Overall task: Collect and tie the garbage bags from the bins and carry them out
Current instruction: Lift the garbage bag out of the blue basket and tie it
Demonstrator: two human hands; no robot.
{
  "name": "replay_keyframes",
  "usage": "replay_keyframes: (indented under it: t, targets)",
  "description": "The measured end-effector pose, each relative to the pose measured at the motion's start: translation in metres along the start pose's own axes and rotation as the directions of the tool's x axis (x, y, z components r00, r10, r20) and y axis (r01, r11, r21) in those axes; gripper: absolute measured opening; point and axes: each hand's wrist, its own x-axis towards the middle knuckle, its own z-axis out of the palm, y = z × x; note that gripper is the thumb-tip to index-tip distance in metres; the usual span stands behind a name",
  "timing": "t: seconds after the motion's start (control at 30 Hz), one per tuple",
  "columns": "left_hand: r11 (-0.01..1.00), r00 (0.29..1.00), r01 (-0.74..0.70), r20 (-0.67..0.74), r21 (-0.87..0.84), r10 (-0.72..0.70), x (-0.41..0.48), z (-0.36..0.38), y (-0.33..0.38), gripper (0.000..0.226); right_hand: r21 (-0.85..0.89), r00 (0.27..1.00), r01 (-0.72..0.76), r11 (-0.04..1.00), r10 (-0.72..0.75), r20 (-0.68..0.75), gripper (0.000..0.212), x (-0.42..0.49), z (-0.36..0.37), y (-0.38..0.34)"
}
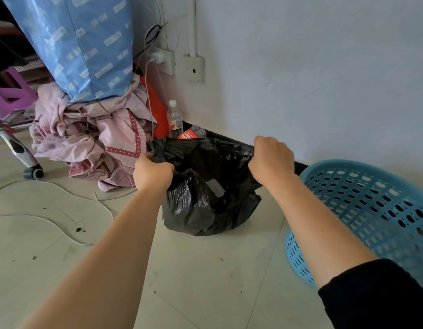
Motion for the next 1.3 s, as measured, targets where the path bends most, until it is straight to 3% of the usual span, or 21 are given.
replay_keyframes:
  t: [0.1,0.23,0.37,0.5,0.63,0.8,0.97,1.1,1.2,1.3]
  targets:
    - [0.993,0.992,-0.117,-0.057,-0.006,0.116,-0.002,-0.006,0.019,0.023,0.023,0.995,-0.052,0.998,0.054,-0.08,0.029,0.006,-0.005,0.004]
    - [0.98,0.992,-0.1,-0.096,-0.17,0.084,0.001,-0.01,0.032,0.034,0.076,0.986,-0.162,0.984,0.165,-0.029,0.042,0.01,-0.014,0.012]
    - [0.964,0.993,-0.039,-0.121,-0.265,0.006,0.003,-0.018,0.033,0.021,0.16,0.972,-0.194,0.968,0.213,-0.104,0.008,0.012,-0.03,0.022]
    - [0.964,0.986,-0.076,-0.161,-0.253,0.035,0.0,-0.022,0.035,0.019,0.332,0.949,-0.164,0.929,0.24,-0.203,0.039,0.013,-0.037,0.028]
    - [0.97,0.963,-0.213,-0.194,-0.118,0.187,-0.006,-0.021,0.042,0.029,0.576,0.941,-0.107,0.81,0.27,-0.205,0.035,0.016,-0.035,0.023]
    - [0.922,0.891,-0.371,-0.236,0.111,0.388,-0.012,-0.02,0.053,0.021,0.782,0.944,-0.085,0.618,0.301,-0.135,0.025,0.019,-0.045,0.013]
    - [0.758,0.746,-0.54,-0.209,0.365,0.632,-0.016,-0.023,0.06,0.021,0.628,0.937,0.059,0.776,0.174,-0.303,0.024,0.016,-0.051,0.009]
    - [0.72,0.692,-0.565,-0.244,0.402,0.679,-0.023,-0.03,0.074,0.023,0.633,0.906,0.146,0.761,0.154,-0.394,0.023,0.012,-0.058,0.003]
    - [0.73,0.694,-0.563,-0.259,0.387,0.672,-0.023,-0.033,0.084,0.023,0.691,0.888,0.168,0.703,0.195,-0.415,0.018,0.011,-0.062,0.001]
    - [0.792,0.755,-0.52,-0.261,0.321,0.602,-0.021,-0.036,0.088,0.034,0.745,0.898,0.157,0.648,0.22,-0.381,0.018,0.013,-0.066,0.004]
